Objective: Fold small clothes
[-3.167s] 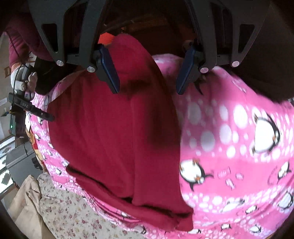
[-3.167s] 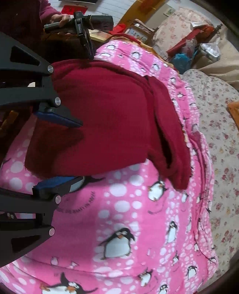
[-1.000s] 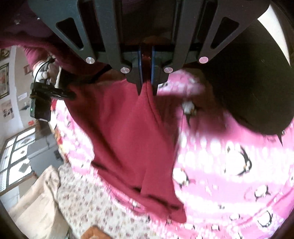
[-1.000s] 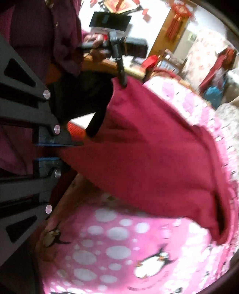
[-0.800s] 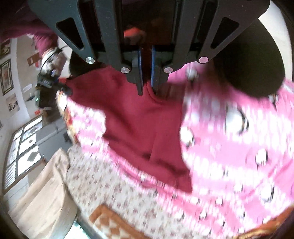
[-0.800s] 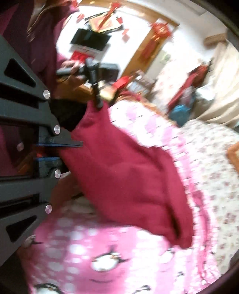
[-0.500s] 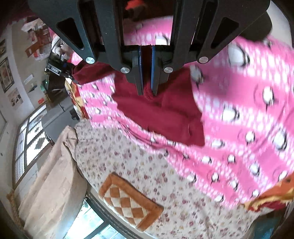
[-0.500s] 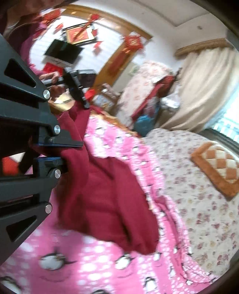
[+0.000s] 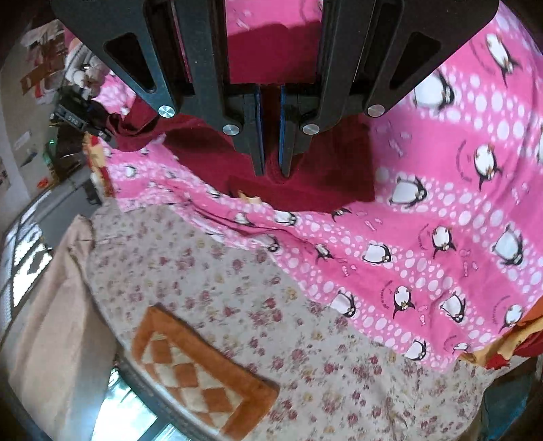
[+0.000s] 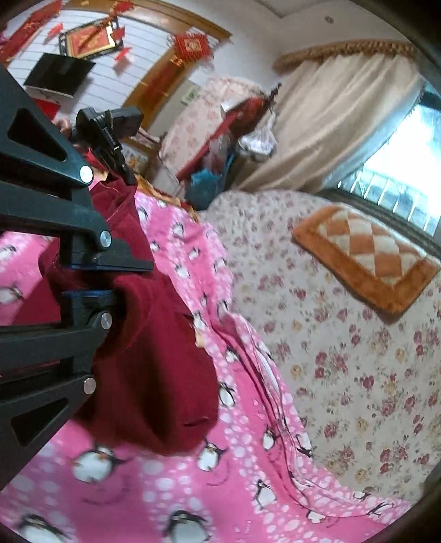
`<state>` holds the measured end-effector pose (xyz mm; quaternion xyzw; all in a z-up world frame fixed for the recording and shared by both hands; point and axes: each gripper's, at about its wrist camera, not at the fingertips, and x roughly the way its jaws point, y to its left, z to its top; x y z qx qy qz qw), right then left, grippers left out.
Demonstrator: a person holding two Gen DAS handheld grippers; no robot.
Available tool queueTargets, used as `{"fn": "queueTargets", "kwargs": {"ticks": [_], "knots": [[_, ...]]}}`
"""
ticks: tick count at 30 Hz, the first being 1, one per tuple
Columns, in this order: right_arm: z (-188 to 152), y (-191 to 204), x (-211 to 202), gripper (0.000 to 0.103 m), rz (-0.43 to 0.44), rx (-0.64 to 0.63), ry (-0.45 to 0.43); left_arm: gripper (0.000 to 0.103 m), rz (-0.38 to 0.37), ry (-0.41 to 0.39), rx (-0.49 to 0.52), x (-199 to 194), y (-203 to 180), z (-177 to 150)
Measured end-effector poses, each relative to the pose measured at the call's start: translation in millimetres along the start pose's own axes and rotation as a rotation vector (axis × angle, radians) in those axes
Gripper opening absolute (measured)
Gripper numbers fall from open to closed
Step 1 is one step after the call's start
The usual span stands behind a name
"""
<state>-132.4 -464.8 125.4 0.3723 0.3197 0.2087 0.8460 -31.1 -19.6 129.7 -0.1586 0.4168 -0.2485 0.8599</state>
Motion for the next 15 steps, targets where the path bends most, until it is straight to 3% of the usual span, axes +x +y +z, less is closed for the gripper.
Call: {"fn": "queueTargets", "kwargs": {"ticks": [8,15], "knots": [[29,-49,50,0.007,-0.095,0.054,0.043,0.006,0.085,0.057,-0.050,68,29,26],[43,-97,92,0.007,-0.143,0.162,0.082,0.009,0.053,0.130,-0.132,104,51,30]]}}
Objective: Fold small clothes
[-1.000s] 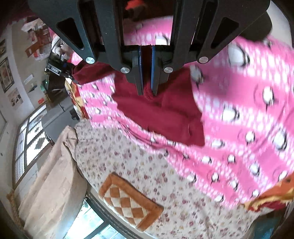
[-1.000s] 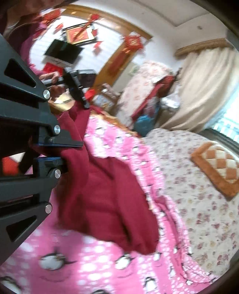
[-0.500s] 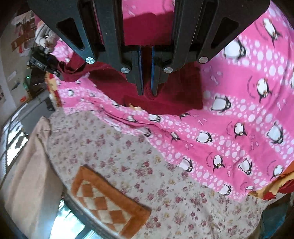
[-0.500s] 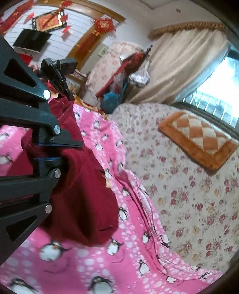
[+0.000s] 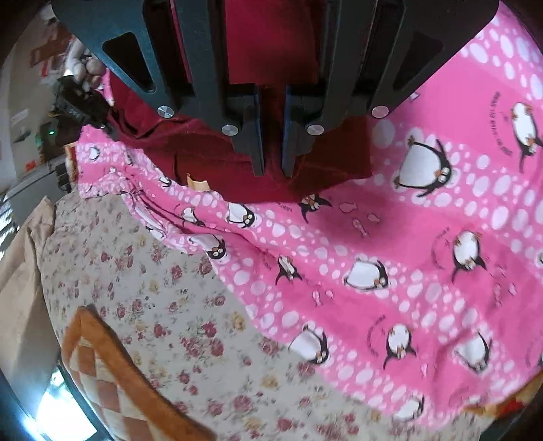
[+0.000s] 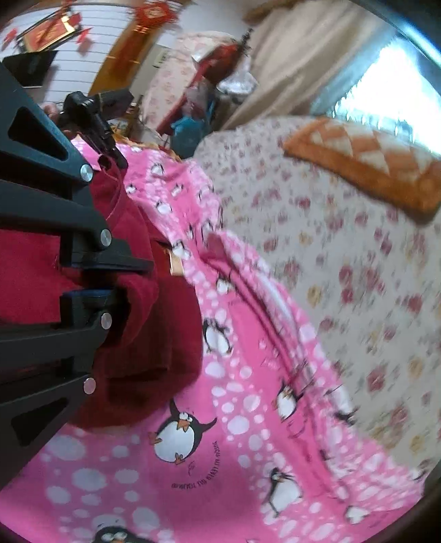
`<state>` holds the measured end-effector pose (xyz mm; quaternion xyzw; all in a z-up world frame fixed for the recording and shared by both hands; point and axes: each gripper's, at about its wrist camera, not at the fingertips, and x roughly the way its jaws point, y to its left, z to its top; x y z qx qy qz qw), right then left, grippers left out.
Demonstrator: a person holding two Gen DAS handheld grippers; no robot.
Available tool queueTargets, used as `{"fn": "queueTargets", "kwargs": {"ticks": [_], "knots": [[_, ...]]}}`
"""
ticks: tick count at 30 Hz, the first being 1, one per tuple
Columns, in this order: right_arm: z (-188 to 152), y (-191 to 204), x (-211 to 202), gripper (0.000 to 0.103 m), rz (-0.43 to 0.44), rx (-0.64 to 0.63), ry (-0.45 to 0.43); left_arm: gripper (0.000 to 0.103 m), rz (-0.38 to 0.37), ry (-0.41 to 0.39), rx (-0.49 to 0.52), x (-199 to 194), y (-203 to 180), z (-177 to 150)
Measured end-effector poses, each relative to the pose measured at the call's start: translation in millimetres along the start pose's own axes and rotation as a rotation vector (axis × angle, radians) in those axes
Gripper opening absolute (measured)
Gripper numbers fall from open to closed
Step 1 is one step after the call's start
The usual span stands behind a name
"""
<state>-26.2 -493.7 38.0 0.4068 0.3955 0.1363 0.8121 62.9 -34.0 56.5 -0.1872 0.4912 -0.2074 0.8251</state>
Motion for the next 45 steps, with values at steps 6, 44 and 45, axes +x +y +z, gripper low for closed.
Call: {"fn": "queueTargets", "kwargs": {"ticks": [6,44,45], "knots": [[7,1,-11,0.007,0.027,0.003,-0.010,0.072,-0.051,-0.071,-0.060,-25,11,8],[-53,66,-47,0.038,-0.174,-0.336,0.086,0.073,-0.102,0.184,0.118,-58,2,-85],[-62,66,-53,0.038,-0.175,-0.344,0.095,0.073,-0.117,0.195,0.116,-63,3,-94]]}}
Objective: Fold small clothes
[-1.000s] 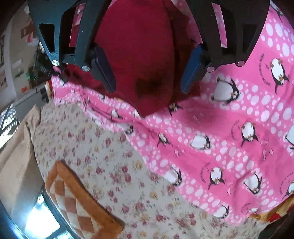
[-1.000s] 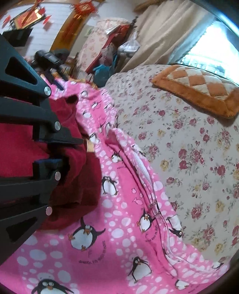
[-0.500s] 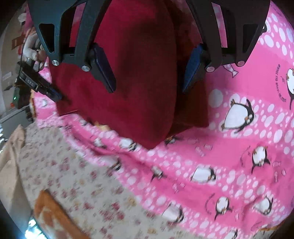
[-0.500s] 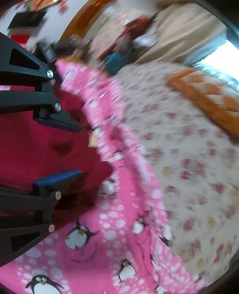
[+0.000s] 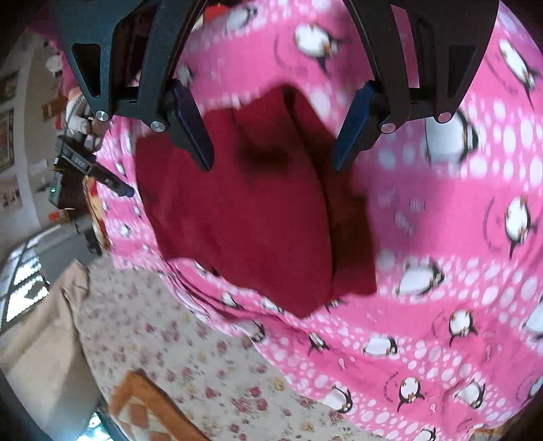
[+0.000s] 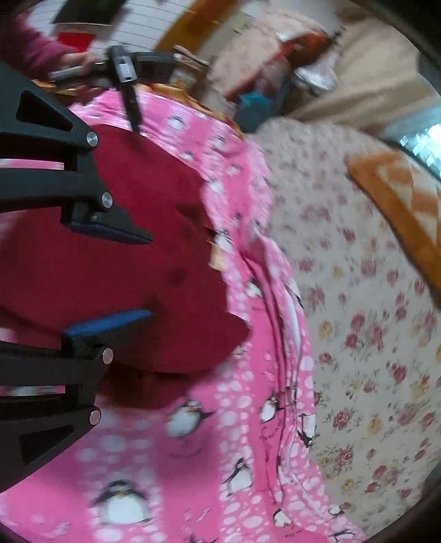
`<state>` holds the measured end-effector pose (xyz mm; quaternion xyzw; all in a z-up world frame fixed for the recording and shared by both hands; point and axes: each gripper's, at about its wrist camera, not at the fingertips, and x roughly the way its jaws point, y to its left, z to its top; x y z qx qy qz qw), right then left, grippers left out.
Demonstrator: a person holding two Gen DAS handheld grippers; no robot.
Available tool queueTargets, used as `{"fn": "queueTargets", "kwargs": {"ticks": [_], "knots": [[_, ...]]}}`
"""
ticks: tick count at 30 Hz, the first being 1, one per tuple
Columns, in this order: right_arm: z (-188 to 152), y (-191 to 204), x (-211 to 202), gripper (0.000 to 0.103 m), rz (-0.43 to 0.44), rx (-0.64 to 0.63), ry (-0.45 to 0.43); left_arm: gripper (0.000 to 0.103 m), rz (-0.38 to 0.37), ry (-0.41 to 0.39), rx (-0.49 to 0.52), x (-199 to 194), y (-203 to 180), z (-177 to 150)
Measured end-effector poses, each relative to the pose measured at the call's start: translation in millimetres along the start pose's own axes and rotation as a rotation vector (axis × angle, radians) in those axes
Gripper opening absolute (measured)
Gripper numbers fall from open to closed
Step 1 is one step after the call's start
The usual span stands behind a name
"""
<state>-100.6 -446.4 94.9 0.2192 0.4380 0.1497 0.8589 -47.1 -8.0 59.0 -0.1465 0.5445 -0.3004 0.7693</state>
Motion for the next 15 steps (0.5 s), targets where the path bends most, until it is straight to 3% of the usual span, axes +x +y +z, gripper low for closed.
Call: {"fn": "queueTargets", "kwargs": {"ticks": [6,12,15], "knots": [[-52,-3,-19,0.038,-0.015,0.005,0.034,0.073,-0.017,0.064,-0.003,11,-2,-31],[-67,-4,-7,0.038,-0.007,0.036,0.049,0.072,-0.032,0.082,0.024,34,-4,-37],[-70,-4,5,0.038,0.004,0.046,0.068,0.042,-0.003,0.107,0.053,40,-6,-37]]}}
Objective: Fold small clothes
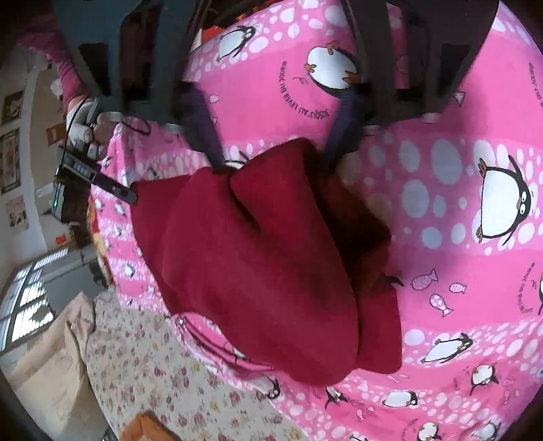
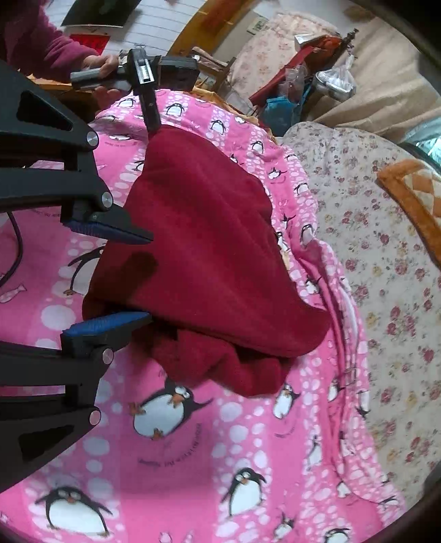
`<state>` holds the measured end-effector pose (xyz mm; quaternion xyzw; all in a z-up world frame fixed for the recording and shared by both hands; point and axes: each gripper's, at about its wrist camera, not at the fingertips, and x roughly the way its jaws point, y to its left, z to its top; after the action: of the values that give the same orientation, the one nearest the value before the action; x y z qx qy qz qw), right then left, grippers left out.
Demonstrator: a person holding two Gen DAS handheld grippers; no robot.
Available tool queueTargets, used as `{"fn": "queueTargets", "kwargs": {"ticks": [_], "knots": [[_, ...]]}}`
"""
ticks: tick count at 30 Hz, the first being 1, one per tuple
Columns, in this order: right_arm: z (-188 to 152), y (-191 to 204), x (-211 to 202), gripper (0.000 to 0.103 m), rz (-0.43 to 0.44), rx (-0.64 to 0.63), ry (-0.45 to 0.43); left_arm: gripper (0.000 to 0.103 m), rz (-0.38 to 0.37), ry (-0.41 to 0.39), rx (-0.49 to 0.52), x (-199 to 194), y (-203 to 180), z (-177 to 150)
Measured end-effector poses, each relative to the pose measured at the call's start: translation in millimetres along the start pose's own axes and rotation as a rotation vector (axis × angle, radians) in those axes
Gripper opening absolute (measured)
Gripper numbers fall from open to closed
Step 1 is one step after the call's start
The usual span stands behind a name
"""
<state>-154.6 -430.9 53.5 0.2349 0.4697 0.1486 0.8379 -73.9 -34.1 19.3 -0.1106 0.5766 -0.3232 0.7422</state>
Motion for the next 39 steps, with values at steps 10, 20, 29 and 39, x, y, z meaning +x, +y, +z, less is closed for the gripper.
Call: {"fn": "queueTargets", "kwargs": {"ticks": [10,20,29,39], "knots": [[7,18,-29,0.006,-0.071,-0.147,-0.065,0.004,0.091,-0.061,0.116,-39,-3,-4],[-12,-7,-21,0.006,-0.133,-0.112,-0.004,0.003,0.045,-0.087,-0.055,-46,40,-24],[-7,2,-28,0.006,-0.103,-0.101,-0.025,0.077,-0.053,-0.139,-0.013,-45,5,-17],[-5,-13,-11,0.006,-0.047,-0.007,-0.019,0.016,0.023,-0.081,0.046,-3,-2,-4]]}}
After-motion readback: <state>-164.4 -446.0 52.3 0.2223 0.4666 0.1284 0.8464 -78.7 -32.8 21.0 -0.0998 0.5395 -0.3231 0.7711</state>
